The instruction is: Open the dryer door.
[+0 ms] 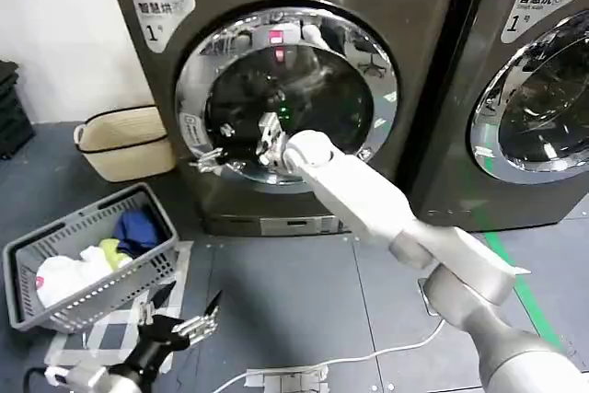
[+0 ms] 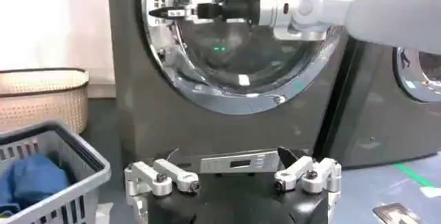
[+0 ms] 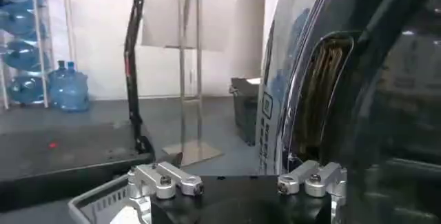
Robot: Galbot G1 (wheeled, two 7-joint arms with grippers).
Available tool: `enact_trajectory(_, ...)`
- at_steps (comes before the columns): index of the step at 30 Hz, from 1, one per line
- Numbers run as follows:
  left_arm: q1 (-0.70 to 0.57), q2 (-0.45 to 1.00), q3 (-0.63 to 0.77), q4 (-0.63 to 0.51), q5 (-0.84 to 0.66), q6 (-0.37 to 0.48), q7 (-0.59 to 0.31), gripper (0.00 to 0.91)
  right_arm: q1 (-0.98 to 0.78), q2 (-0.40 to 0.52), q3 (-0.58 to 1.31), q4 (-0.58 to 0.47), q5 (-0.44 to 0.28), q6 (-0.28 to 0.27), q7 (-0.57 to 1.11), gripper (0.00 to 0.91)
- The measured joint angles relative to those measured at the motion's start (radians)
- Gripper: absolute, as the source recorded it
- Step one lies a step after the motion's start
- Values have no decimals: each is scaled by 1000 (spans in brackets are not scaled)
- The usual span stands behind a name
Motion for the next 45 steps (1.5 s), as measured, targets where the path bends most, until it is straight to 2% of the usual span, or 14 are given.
enact_trajectory(11,-2,1,-1,1,-1,0,0,907,-36,-102,-31,203,61,-27,5,907)
enact_trajectory(19,-5,4,-8,13,0,-6,0,907,-74,-211,-25,394,125,-51,16,907)
enact_trajectory(27,-31,29,-58,41,-22,-32,13,907,-107,-301,-15,548,167,-65,17,907)
enact_trajectory(35,-72,102,-194,86,-127,-36,43,907,-142,-373,4,663,192,-75,18,907)
enact_trajectory(45,-154,223,-316,159,-257,-54,86,907,-186,-455,35,737,212,-102,-56,907)
